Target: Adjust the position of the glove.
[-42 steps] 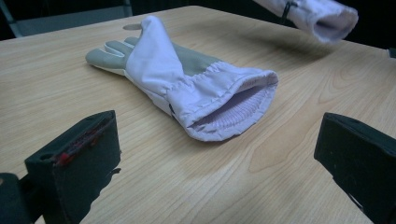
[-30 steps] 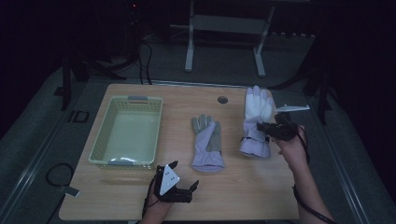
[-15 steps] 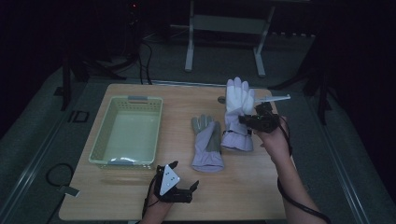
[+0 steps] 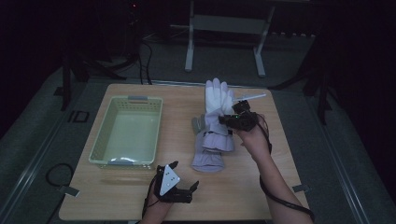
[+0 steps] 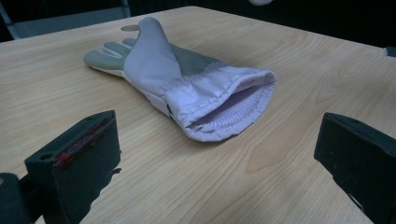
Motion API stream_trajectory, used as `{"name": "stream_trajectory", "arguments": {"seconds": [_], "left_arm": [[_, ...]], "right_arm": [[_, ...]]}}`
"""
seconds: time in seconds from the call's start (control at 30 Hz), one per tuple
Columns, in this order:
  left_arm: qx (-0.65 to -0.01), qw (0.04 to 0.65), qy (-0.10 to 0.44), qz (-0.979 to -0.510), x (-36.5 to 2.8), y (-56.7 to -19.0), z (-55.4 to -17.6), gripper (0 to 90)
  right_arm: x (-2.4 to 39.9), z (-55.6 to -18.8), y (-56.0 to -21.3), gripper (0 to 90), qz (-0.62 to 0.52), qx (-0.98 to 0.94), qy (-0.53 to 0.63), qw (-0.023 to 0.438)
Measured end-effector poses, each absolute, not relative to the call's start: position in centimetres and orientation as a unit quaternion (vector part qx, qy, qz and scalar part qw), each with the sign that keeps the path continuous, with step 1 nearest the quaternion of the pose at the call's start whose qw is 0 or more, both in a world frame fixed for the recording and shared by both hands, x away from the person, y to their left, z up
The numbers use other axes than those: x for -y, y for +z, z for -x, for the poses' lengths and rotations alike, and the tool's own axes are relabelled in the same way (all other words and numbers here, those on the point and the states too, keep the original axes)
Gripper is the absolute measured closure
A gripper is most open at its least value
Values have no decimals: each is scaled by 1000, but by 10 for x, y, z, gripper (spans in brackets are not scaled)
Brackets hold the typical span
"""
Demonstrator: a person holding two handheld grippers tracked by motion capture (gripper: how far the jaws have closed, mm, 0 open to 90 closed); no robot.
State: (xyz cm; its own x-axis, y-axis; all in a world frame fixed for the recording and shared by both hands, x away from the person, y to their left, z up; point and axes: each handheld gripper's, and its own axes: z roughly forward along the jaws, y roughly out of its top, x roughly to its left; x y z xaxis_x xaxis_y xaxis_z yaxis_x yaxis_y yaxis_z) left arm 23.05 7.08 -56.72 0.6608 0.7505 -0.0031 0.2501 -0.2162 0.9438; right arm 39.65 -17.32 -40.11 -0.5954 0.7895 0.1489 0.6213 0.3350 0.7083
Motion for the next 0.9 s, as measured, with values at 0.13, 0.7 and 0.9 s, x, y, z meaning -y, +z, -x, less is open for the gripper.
{"name": "stream_trajectory", "arguments": {"seconds": [0.13,0.7,0.9], "left_arm": [[-336,528,237,-743,-71,-567,-231,2],[-336,528,236,-743,-71,-567,-231,2],[-336,528,236,-743,-71,-567,-231,2]], "right_arm": [[162,-397,-416,805,-438,-815,365,104],[141,-399,-468,800,-445,-836,311,78],[142,-405,-488,793,-450,-843,285,75]]}}
